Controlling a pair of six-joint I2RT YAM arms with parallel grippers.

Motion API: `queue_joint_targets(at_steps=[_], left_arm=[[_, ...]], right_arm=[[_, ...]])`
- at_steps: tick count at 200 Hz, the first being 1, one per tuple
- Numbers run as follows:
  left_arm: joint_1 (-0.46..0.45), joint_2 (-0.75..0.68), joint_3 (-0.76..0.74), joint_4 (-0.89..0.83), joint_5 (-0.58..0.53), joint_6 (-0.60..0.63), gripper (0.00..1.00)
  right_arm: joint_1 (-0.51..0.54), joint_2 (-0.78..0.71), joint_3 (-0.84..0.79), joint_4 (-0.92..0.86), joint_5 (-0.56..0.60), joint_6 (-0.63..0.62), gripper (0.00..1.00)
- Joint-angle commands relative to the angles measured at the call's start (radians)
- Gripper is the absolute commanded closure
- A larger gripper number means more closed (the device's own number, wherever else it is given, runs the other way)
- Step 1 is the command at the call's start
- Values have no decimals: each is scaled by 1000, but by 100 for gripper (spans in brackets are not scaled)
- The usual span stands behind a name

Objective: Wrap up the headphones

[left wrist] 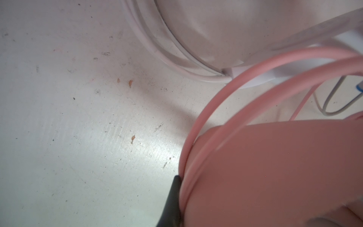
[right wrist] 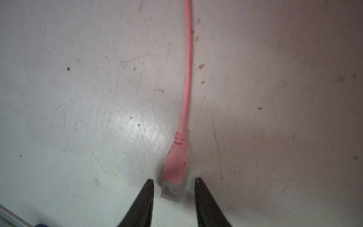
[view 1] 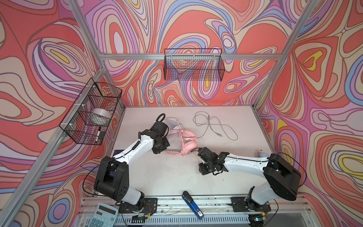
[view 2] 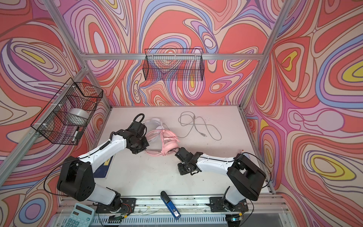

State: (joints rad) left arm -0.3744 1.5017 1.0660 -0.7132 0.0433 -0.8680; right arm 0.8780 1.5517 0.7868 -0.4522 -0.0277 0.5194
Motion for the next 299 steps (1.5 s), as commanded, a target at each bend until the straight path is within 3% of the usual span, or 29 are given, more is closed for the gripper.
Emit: queue_joint_targets(at_steps=[1, 101, 155, 218, 299], left_arm=[[-6, -17, 2, 40, 8, -25, 100], [-5, -14, 0, 40, 3, -32, 100], [-5, -11, 5, 42, -1, -39, 100], [-6, 4, 20, 41, 0, -40, 100], [-7, 22, 26, 21, -18, -23, 100]], right_arm=[[-3, 43, 21, -5, 20, 9, 65], [-4, 0, 22, -64, 31, -88, 87], [1, -107, 33, -57, -62, -222, 100], [38, -168, 91, -98, -143, -346, 100], [104, -224, 204, -179, -123, -523, 100]])
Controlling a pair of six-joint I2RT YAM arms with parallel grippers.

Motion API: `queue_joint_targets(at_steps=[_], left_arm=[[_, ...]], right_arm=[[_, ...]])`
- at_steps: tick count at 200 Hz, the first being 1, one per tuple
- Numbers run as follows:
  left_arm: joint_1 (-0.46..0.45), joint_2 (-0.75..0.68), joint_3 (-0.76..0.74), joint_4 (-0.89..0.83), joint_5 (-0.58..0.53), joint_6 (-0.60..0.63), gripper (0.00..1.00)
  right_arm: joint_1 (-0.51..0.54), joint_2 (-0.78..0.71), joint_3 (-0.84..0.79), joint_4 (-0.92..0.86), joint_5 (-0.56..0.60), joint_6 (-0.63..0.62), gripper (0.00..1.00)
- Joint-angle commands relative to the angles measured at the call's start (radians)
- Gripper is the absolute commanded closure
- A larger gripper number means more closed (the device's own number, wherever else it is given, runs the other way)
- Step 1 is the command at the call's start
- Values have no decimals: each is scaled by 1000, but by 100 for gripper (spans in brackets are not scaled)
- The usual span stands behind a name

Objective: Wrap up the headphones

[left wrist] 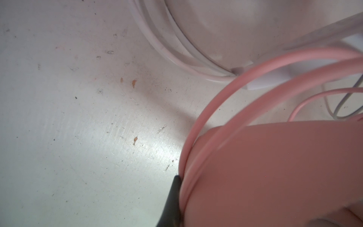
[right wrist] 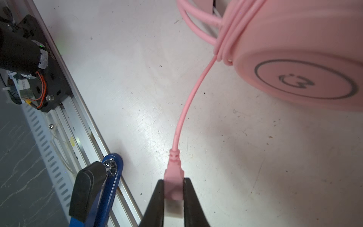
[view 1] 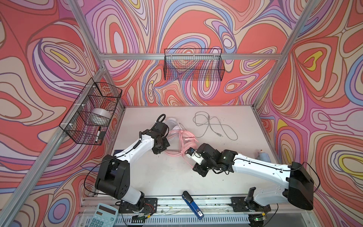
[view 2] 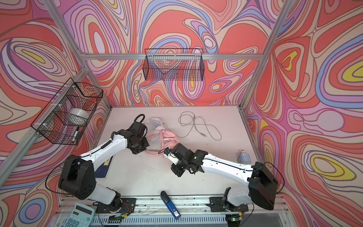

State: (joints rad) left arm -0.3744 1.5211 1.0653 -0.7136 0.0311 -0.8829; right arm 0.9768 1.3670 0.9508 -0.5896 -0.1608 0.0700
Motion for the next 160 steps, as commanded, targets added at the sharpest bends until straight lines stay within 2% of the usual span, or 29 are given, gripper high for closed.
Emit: queue_joint_targets(at_steps=[1, 38, 107, 160], left_arm=[[-7, 2, 27, 20, -7, -7, 100], [-7, 3, 33, -12, -38, 16, 100], [-7, 16, 43, -1, -22, 20, 100], [-8, 7, 49, -14, -14, 47, 100]], right_arm=[[6, -41, 42, -43, 11, -74, 100], [5, -107, 71, -80, 25, -143, 100], [5, -136, 128, -84, -61, -275, 100], [5, -88, 233, -73, -11, -321, 100]])
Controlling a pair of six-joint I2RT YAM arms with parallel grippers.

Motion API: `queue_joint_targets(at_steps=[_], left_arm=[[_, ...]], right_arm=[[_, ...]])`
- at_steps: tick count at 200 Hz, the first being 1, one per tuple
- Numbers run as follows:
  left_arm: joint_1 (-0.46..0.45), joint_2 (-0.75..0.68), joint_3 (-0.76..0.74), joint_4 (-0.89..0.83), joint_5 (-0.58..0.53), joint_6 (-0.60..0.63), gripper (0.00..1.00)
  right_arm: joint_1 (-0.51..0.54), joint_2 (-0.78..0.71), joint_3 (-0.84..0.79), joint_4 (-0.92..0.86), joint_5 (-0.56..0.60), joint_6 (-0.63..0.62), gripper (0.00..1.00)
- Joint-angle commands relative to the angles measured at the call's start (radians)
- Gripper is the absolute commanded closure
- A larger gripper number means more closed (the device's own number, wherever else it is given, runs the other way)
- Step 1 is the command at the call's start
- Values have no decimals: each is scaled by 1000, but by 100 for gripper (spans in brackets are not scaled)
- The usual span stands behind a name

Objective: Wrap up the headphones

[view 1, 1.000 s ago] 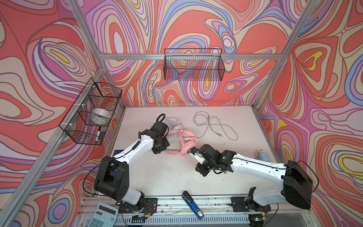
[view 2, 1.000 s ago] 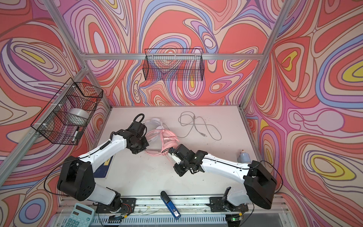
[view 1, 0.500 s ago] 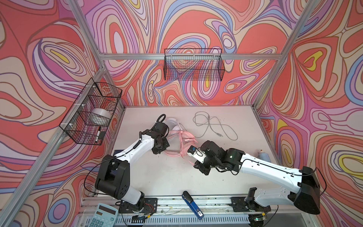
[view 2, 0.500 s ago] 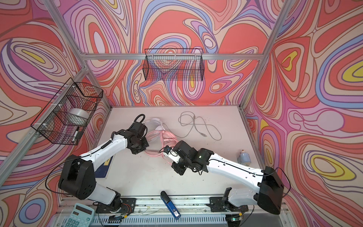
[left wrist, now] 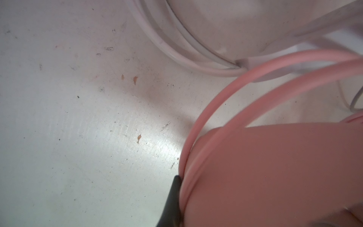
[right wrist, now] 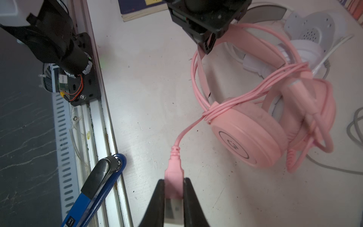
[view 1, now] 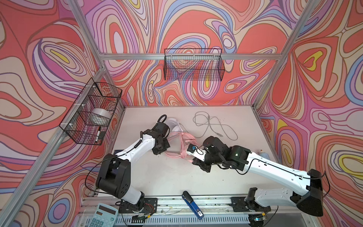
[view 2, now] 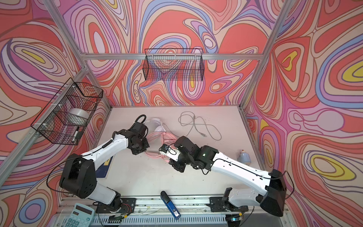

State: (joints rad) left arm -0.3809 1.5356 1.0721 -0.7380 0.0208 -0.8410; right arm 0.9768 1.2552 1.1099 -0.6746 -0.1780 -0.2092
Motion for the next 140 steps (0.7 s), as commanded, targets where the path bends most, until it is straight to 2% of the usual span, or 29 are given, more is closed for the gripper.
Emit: queue_joint_targets(at_steps=[1, 140], left_arm=[[-2, -8, 43, 11, -3, 5, 100], [-16, -94, 79, -42, 56, 139, 100]], right_arm=[[5, 26, 75, 11, 8, -42, 100], [-66, 390, 393, 9, 70, 4, 100]])
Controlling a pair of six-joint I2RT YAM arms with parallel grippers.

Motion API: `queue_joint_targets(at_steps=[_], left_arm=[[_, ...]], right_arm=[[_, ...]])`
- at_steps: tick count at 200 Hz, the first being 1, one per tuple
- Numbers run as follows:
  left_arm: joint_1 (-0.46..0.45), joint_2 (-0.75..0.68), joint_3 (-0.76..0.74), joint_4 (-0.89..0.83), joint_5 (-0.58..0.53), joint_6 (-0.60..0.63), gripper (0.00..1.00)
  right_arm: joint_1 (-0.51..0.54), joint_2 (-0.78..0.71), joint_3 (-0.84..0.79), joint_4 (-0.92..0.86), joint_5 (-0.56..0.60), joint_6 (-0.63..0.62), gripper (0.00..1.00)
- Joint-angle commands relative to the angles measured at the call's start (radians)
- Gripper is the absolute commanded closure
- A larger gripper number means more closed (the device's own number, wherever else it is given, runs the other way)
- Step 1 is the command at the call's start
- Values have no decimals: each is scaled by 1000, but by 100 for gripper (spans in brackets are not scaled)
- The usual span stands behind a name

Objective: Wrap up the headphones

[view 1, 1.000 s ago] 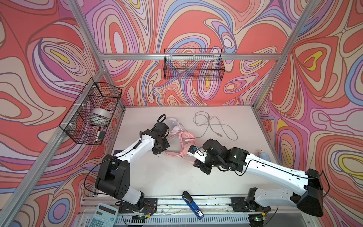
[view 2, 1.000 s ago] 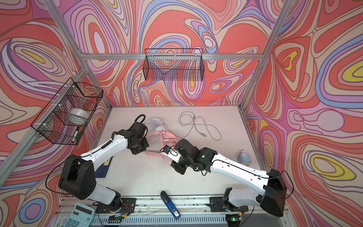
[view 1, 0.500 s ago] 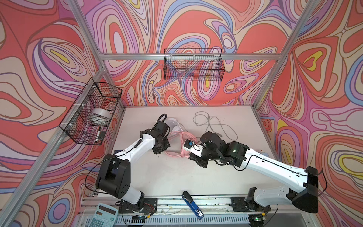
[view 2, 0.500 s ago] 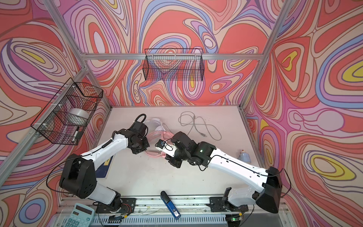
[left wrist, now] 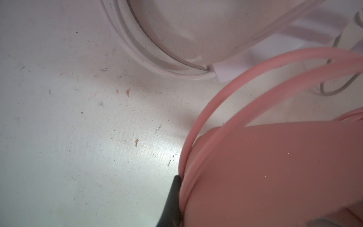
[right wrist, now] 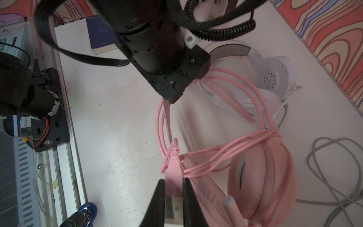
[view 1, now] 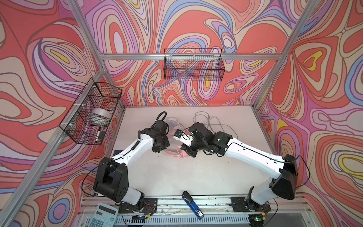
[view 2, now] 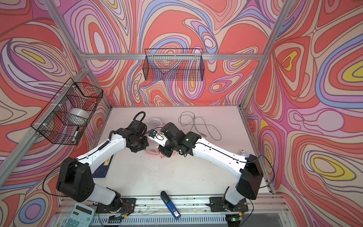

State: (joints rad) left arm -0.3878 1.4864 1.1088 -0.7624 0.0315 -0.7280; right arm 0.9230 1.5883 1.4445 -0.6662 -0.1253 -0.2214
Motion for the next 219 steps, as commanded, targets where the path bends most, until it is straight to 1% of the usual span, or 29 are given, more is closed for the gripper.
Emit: queue_joint_targets(at_steps=[1, 31, 44, 82, 99, 111, 178, 187, 219], left_arm=[[-9, -45, 43, -18, 45, 28, 100], [-15, -57, 41, -34, 57, 32, 100], [-22, -62, 48, -47, 46, 35, 100], [-28, -73, 58, -74, 55, 37, 100], [-27, -80, 54, -82, 55, 35, 100], [-27, -83, 53, -82, 61, 35, 100], [-27, -71, 48, -75, 84, 15, 100], [-27, -68, 49, -77, 82, 15, 100], [-28, -60, 51, -79, 80, 12, 100]], right_arm=[[-12, 60, 60, 0, 17, 17, 100], [-15, 136, 128, -25, 26, 34, 100], [-17, 170, 158, -39, 28, 44, 100], [-23, 250, 211, -81, 47, 101, 100], [-29, 260, 211, -85, 50, 126, 92], [-33, 262, 207, -86, 48, 139, 87], [-47, 248, 191, -75, 41, 159, 74], [-50, 244, 188, -73, 43, 167, 71], [-61, 227, 174, -61, 34, 184, 69]])
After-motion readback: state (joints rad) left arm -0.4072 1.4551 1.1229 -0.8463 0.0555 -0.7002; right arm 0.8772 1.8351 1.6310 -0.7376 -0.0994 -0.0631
